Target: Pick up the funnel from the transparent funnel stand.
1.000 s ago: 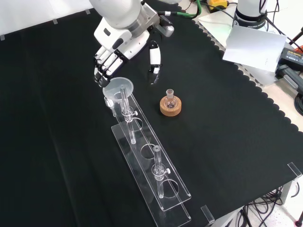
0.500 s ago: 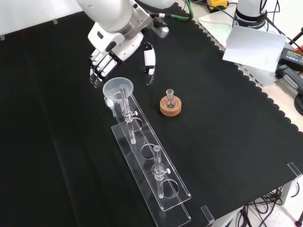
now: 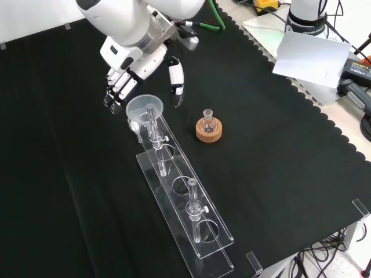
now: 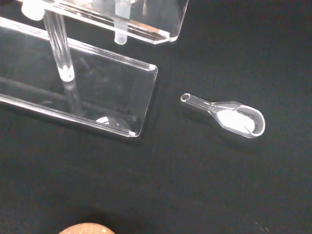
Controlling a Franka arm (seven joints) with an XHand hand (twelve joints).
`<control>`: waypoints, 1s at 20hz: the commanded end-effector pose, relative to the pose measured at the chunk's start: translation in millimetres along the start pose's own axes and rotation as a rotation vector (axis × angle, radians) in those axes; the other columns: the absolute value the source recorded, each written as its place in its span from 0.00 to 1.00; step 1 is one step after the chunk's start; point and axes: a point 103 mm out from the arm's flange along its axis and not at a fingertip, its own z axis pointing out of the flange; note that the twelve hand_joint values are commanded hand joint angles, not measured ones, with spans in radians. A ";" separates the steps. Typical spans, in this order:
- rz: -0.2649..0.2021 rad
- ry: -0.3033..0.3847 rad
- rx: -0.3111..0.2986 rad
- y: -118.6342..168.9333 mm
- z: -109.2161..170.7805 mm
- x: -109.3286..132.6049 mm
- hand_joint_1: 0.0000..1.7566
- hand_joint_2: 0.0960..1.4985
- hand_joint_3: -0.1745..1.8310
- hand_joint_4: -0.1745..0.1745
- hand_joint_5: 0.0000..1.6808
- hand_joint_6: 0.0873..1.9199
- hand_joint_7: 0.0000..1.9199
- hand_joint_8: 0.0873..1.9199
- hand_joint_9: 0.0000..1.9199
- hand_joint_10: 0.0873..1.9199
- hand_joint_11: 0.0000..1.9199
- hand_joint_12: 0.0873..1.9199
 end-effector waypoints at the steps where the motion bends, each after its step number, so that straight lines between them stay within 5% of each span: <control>1: -0.007 -0.007 0.015 7.0 5.7 -0.8 0.34 0.39 0.22 0.68 0.02 0.00 0.01 0.00 0.00 0.40 0.09 0.79; 13: -0.034 -0.016 0.019 16.1 13.4 6.4 0.35 0.39 0.22 0.64 0.09 0.00 0.05 0.00 0.02 0.48 0.11 0.79; 20: -0.031 -0.005 0.027 21.0 18.7 -3.9 0.35 0.39 0.23 0.63 0.11 0.00 0.00 0.20 0.07 0.45 0.14 0.78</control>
